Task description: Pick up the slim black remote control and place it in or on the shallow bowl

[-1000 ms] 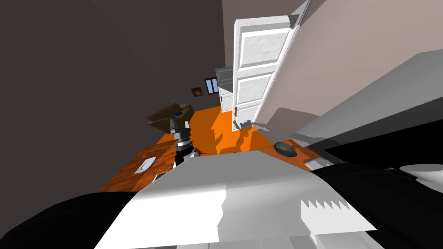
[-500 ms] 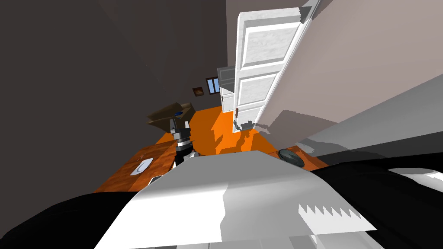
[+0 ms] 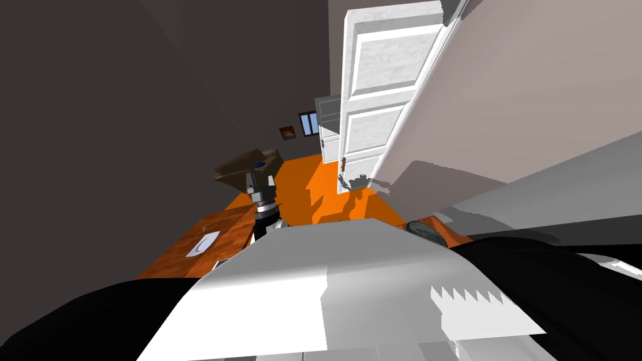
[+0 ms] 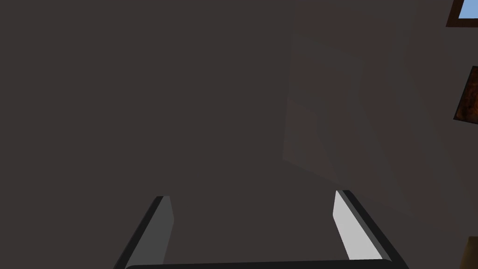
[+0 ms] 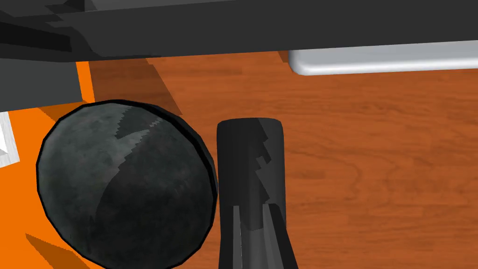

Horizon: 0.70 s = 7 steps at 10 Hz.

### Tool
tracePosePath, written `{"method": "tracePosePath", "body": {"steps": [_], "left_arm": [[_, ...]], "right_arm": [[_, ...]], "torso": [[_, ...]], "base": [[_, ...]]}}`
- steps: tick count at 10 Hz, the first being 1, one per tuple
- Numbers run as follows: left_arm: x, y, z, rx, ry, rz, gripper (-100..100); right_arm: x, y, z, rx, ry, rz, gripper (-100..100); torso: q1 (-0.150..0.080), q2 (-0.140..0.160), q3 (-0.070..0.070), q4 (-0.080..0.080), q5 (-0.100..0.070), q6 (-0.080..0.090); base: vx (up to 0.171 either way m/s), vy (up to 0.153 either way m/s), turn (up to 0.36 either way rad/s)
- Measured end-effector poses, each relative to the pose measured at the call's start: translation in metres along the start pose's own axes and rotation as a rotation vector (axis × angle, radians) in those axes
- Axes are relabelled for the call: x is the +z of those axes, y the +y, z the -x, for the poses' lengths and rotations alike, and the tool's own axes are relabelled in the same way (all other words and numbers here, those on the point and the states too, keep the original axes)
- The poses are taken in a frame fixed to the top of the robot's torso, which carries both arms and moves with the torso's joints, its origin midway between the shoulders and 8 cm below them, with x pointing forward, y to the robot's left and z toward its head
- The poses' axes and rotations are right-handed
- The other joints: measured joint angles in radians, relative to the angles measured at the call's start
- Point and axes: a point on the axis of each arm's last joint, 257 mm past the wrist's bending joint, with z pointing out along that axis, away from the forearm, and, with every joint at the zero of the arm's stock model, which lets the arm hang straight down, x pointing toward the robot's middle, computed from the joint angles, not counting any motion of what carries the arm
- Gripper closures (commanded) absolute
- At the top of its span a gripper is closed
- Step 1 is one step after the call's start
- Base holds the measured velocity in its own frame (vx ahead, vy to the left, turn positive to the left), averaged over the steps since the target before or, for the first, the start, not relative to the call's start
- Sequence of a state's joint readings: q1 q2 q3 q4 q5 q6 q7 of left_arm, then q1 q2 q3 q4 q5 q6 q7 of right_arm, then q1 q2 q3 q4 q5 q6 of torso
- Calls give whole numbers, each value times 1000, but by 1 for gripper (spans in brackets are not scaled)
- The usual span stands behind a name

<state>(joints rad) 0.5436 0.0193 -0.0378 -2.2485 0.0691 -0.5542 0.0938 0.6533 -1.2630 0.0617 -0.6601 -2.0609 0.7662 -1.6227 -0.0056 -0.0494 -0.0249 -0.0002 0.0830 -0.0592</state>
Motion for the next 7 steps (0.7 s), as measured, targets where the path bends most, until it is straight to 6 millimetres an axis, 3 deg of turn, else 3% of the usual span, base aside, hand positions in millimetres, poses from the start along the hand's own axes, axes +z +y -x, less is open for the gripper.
{"method": "tracePosePath", "body": {"steps": [3, 7], "left_arm": [[0, 0, 0, 0, 0, 0, 0], [0, 0, 0, 0, 0, 0, 0]], "right_arm": [[24, 10, 59, 81, -113, -8, 100], [35, 26, 104, 161, -210, -8, 100]], "torso": [[-3, -4, -2, 0, -2, 0], [-11, -5, 1, 6, -23, -8]], "base": [[99, -78, 35], [56, -48, 11]]}}
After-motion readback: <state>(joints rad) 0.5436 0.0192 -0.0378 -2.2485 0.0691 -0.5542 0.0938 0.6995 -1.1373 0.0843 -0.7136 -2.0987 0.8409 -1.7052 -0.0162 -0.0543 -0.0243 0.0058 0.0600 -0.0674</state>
